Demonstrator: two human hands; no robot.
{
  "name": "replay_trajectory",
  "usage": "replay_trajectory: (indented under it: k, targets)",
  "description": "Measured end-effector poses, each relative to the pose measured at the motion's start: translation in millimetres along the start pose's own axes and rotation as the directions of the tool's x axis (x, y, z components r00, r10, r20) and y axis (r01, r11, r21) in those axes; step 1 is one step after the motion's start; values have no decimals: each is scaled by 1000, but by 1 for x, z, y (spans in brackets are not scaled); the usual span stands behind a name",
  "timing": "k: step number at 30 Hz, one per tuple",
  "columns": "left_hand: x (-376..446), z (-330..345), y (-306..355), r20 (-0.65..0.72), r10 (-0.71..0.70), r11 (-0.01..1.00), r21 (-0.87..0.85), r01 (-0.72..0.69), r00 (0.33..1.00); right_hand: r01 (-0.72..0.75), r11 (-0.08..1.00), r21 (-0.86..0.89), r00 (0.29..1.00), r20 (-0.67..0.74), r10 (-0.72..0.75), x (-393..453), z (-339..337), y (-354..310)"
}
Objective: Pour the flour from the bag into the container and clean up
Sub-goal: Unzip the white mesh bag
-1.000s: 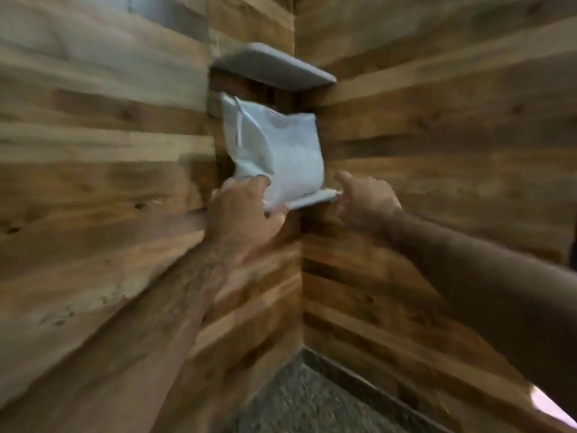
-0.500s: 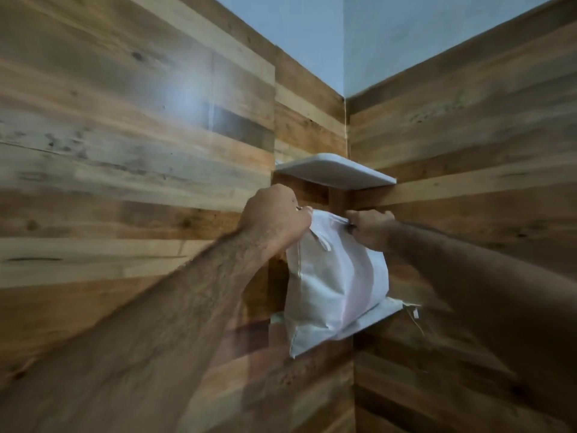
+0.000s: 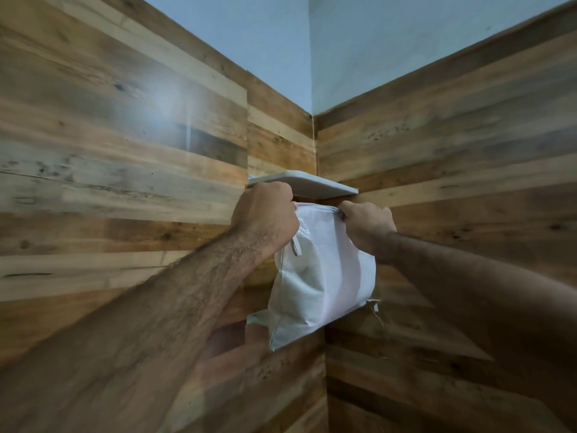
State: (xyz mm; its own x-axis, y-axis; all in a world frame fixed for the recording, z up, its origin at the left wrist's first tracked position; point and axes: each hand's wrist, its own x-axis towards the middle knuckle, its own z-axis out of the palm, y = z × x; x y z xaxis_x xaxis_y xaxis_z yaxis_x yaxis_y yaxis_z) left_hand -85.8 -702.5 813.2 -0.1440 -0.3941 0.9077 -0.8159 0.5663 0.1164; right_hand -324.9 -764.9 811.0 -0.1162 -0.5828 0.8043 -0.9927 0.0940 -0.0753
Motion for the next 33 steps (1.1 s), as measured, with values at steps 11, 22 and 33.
replay_trajectory:
  k: [11, 22, 33]
  targets:
    - [-174, -30, 108, 338, -33, 977, -185, 102, 940, 191, 967, -169, 915, 388, -112, -190, -56, 96]
    - [-517, -6, 221, 790, -93, 927, -153, 342, 606, 564, 807, -173, 536, 821, -199, -528, -16, 190]
    - [-701, -43, 239, 864, -62, 909, -158, 386, 500, 667, 741, -73, 448, 834, -321, -691, -18, 197]
